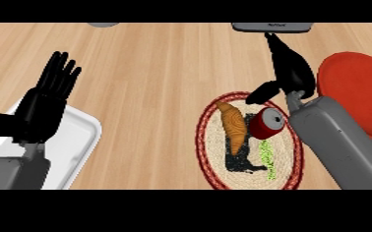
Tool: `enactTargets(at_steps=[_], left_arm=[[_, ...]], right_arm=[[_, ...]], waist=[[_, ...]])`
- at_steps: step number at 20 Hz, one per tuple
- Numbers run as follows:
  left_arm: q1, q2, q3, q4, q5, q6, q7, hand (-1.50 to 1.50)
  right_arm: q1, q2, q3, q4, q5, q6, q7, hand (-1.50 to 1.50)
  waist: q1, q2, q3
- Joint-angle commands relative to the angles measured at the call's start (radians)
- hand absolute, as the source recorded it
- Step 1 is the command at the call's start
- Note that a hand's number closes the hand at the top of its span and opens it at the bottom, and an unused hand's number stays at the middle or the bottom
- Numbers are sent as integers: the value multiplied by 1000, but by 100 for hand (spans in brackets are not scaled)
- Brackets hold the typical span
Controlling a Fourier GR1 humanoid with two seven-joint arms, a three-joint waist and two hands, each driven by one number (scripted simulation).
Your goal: Pick the croissant from the placemat and place it in the bowl
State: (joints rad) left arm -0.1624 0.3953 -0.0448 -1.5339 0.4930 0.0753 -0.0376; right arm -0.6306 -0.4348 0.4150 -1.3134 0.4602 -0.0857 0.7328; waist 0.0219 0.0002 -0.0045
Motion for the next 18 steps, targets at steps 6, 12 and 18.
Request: enactTargets(at_steps=[6, 12, 18], left_arm=[[-4, 3, -8, 1, -8, -9, 12, 0], [26, -31, -21, -7, -30, -10, -23, 0], [69, -5, 26, -83, -15, 12, 31, 0]], right_arm=[[-177, 83, 72, 115, -272, 641, 383, -150], [-381, 175, 6, 266, -359, 675, 511, -150], [-274, 178, 23, 195, -374, 626, 537, -150]], waist=[[8, -6, -1], [1, 1, 2], [-18, -8, 4]])
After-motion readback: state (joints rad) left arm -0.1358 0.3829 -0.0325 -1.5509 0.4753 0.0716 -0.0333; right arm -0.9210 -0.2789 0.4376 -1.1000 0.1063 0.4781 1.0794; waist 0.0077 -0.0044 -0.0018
